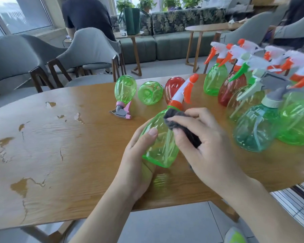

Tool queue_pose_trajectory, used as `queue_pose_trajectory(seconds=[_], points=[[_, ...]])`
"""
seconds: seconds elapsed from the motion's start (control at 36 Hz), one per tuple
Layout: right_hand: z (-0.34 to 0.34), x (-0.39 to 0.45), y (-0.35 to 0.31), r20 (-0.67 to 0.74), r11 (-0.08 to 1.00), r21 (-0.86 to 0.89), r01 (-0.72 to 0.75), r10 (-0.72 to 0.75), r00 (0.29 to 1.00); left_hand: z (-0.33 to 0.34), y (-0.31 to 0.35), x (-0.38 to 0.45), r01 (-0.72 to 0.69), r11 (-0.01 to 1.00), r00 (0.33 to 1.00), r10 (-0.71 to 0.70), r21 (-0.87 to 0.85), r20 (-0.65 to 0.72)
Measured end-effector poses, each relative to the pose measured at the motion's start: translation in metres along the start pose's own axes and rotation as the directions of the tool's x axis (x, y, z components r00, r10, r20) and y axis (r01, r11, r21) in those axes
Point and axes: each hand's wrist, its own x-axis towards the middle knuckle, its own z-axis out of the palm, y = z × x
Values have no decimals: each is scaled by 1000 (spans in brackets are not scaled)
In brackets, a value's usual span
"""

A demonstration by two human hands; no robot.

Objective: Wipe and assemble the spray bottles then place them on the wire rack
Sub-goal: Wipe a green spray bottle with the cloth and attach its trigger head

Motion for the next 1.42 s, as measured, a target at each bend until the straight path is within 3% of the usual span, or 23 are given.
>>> queue_pose_trajectory(seconds=[0.11,0.36,0.47,0.67,0.83,1.03,1.28,1.42], points=[[9,-10,-3,21,990,-30,137,-136,990,-2,0,1,3,998,1000,-3,-66,11],[4,-6,4,-50,991,-84,109,-113,992,4,-2,3,18,999,1000,-18,31,-4],[12,-16,-2,21,973,-51,227,-226,974,1,-1,4,87,995,995,-89,-49,-37],[16,-22,2,89,891,-193,411,-402,911,-2,-1,3,175,979,985,-174,-109,16],[10,-12,7,-71,938,-199,284,-303,950,3,-1,1,46,994,996,-38,-103,82],[-3,2,18,-182,1000,0,-25,24,983,2,-3,-1,103,995,990,-101,-16,97],[0,-7,9,-148,993,-20,116,-118,982,4,-1,-1,76,997,988,-73,-19,133],[-7,-2,15,-188,999,27,21,-15,982,5,-1,-1,110,993,980,-115,41,165]])
